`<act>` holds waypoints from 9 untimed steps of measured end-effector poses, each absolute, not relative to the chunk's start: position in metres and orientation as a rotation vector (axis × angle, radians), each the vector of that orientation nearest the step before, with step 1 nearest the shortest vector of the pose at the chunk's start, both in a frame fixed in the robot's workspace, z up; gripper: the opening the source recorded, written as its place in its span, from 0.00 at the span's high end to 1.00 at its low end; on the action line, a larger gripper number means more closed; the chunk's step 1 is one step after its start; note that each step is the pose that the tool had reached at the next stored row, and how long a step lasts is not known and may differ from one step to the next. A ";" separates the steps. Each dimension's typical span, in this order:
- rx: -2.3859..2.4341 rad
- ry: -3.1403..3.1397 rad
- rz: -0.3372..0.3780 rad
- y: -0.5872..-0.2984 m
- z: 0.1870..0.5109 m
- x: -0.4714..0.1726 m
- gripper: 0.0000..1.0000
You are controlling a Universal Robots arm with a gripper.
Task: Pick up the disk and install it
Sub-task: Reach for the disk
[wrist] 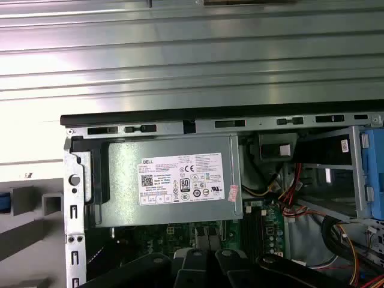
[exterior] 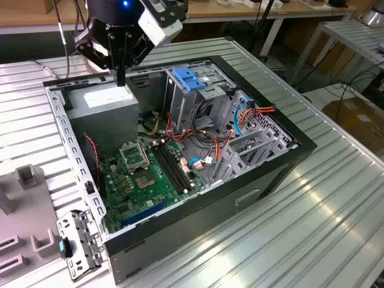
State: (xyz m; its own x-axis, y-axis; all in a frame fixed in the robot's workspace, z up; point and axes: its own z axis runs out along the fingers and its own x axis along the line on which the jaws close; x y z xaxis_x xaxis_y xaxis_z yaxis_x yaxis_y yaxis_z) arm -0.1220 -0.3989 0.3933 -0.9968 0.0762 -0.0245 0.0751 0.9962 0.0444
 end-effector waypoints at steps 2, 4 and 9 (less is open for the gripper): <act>0.118 3.113 0.068 -0.399 0.393 -0.122 0.89; 0.118 3.112 0.068 -0.399 0.393 -0.122 0.89; 0.118 3.113 0.068 -0.399 0.393 -0.126 0.89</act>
State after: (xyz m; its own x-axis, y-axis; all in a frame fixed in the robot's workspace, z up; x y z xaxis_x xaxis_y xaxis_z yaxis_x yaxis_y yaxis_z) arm -0.1261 -0.3989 0.3933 -0.9968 0.0762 -0.0245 0.0751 0.9962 0.0443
